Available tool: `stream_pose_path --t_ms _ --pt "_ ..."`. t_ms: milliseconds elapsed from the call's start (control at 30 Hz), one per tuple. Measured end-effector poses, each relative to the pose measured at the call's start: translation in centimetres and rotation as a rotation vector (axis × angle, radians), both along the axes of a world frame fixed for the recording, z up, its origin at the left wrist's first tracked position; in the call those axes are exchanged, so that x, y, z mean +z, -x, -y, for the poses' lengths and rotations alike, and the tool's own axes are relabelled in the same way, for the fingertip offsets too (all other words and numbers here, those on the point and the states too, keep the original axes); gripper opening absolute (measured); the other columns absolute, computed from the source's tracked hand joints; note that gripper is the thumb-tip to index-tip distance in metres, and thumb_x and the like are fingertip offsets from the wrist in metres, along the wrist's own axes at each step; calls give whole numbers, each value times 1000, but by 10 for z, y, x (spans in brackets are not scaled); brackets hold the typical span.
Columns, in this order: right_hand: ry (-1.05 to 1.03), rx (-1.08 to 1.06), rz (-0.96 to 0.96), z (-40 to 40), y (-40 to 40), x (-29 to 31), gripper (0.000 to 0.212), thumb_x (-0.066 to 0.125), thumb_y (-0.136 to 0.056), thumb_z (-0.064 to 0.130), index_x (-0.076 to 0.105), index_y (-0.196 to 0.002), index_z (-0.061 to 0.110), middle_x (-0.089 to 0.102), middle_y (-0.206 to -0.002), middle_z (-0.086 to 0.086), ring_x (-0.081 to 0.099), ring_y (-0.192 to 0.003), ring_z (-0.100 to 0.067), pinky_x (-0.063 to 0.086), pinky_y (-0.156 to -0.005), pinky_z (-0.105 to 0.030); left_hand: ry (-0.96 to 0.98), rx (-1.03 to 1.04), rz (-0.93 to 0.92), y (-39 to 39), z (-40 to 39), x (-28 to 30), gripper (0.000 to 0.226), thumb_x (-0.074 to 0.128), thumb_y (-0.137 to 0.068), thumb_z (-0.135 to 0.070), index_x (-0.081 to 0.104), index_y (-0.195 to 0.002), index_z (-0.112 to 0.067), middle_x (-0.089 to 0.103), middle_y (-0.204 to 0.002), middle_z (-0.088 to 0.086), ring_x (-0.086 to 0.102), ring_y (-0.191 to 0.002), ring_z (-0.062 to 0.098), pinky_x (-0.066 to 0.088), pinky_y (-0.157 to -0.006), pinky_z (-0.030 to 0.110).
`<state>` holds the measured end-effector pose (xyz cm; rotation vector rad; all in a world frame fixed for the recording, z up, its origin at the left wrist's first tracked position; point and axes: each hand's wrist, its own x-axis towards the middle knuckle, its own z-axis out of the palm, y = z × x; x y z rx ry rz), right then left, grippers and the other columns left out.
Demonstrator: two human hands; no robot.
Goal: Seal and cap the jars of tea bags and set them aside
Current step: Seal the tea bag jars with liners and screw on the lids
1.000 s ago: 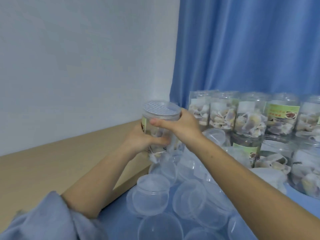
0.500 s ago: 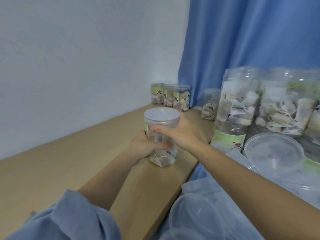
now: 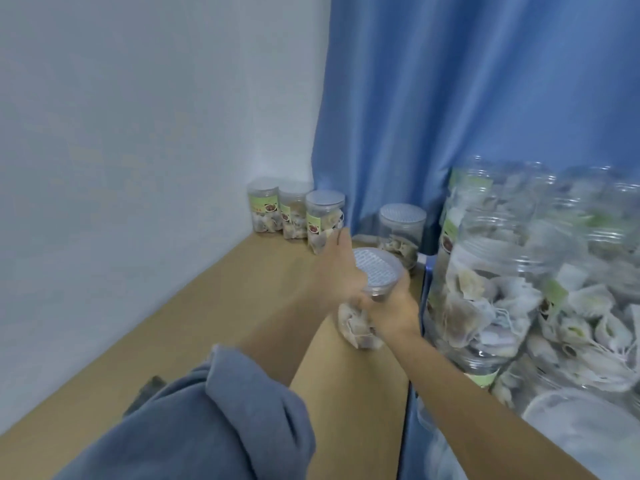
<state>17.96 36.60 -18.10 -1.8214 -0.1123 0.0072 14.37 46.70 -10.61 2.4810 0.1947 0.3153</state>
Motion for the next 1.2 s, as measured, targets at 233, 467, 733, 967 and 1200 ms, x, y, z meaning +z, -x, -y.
stream_pose_path --t_ms 233,467,733,967,1200 --pt "-38 -146 45 -8 -52 -3 78 75 -76 17 31 -141 14 47 -136 -4 44 -127 -22 35 -105 -32 -506 -461 -206 -126 33 22 45 28 -102 -20 27 -146 -9 19 -157 8 12 -144 25 11 -112 33" --pt "-31 -294 119 -17 -81 -15 69 81 -68 22 41 -124 25 53 -125 4 51 -114 -14 42 -99 -33 -406 -353 -357 -200 26 -5 57 12 -101 -46 11 -152 -21 5 -160 4 2 -147 24 4 -119 45" --pt "-41 -501 4 -29 -128 -5 101 82 -68 34 22 -148 23 23 -143 -21 30 -130 -32 27 -107 -31 -255 -93 2 -197 -43 -28 51 22 -101 -39 26 -147 -18 11 -159 9 7 -146 27 12 -116 46" --pt "-100 -531 -75 -47 -167 -6 103 80 -70 36 15 -149 29 26 -143 -16 40 -126 -35 38 -103 -44 811 352 -150 -207 -88 -65 65 57 -85 -19 31 -142 -2 39 -143 21 44 -126 37 44 -100 47" --pt "-89 -192 -119 -55 -171 -15 75 51 -87 2 17 -151 18 24 -156 -1 25 -142 -22 22 -114 -33 564 63 -238 -192 -93 -88 33 42 -94 -2 39 -78 -30 36 -83 -12 41 -86 16 36 -69 25"
